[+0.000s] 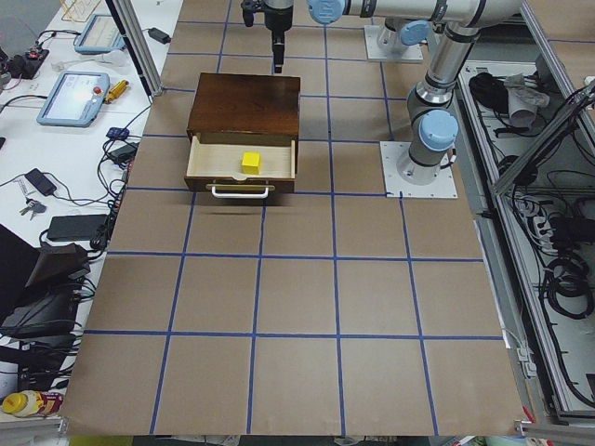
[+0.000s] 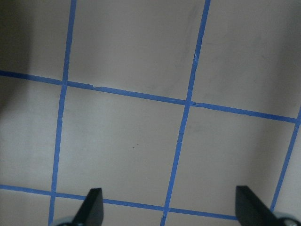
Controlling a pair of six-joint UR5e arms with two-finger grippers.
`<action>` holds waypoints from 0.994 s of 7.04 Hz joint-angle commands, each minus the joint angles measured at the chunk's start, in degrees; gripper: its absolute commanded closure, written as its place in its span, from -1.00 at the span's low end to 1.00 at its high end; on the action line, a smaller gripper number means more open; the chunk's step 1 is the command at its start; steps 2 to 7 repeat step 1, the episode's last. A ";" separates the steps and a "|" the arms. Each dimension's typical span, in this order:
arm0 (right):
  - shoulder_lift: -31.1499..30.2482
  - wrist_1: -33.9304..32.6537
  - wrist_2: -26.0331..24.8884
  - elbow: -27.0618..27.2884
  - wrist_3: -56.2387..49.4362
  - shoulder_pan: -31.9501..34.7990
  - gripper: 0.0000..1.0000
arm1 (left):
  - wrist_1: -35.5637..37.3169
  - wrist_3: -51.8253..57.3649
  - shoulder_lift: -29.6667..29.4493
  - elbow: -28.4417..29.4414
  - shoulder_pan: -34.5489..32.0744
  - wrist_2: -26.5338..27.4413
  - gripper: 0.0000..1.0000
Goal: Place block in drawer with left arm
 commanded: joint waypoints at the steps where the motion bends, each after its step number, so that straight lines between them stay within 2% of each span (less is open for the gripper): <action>1: 0.00 0.00 0.08 0.00 -0.03 0.00 -1.00 | -0.02 0.03 -0.07 -0.02 0.00 -0.08 -1.00; 7: 0.00 0.00 0.08 0.00 -0.03 0.00 -1.00 | -0.02 0.03 -0.07 -0.02 0.00 -0.08 -1.00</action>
